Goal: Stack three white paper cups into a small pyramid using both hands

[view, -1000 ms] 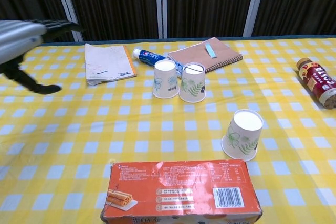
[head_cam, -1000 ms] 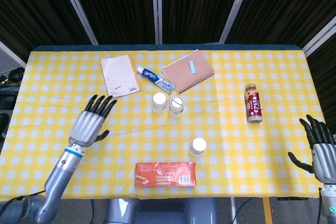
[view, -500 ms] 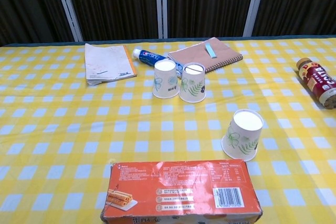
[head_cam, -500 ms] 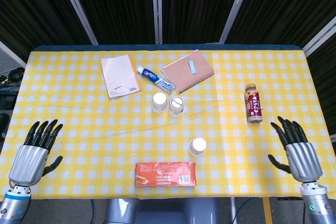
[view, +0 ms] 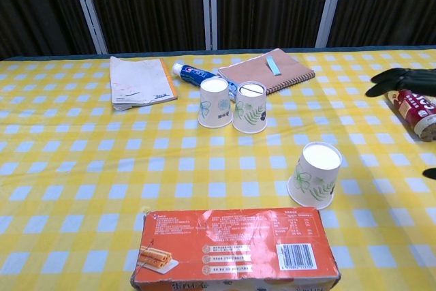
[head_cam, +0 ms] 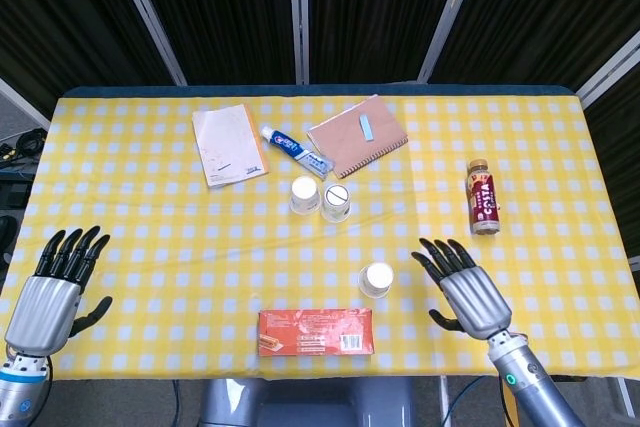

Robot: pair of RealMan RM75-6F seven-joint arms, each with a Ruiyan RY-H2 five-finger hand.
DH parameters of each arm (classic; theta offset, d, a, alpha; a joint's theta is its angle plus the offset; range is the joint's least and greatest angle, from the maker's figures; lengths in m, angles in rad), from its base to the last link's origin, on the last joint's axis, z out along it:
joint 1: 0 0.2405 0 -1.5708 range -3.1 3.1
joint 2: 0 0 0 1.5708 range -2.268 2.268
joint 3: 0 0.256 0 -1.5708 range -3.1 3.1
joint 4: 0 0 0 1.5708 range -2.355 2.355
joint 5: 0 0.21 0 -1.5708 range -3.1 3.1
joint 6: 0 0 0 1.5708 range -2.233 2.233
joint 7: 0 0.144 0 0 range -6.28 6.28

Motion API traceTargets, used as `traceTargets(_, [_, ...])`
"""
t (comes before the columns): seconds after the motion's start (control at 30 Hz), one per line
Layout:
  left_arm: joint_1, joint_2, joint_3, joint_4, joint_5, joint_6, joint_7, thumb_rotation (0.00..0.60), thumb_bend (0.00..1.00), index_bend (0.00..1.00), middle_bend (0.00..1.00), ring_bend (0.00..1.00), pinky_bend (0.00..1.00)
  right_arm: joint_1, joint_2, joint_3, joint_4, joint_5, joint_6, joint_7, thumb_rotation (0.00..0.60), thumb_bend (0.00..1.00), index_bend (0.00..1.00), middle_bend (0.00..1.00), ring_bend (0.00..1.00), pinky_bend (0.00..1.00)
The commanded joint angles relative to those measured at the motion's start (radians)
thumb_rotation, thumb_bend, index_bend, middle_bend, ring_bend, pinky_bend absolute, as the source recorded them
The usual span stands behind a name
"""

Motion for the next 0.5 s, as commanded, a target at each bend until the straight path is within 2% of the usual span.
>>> traceTargets(0.03, [0.006,0.007,-0.011,0.000,0.004,-0.011,-0.012,0.600,0.25,0.00,0.00,0.00,0.00,0.068,-0.073,0.035,-0.015,0.108,-0.073,-0.095,0.600,0.18,0.15,0.00,0.00,0.00])
traceTargets(0.3, [0.022,0.013,-0.030,-0.003,0.026,-0.030,-0.022,0.600,0.25,0.00,0.00,0.00,0.00,0.117,-0.131,0.056,0.007,0.234,-0.094,-0.158,0.600,0.22,0.14,0.00,0.00,0.00])
traceTargets(0.5, [0.030,0.015,-0.048,-0.003,0.029,-0.049,-0.027,0.600,0.25,0.00,0.00,0.00,0.00,0.145,-0.159,0.049,0.035,0.299,-0.104,-0.182,0.600,0.23,0.15,0.00,0.00,0.00])
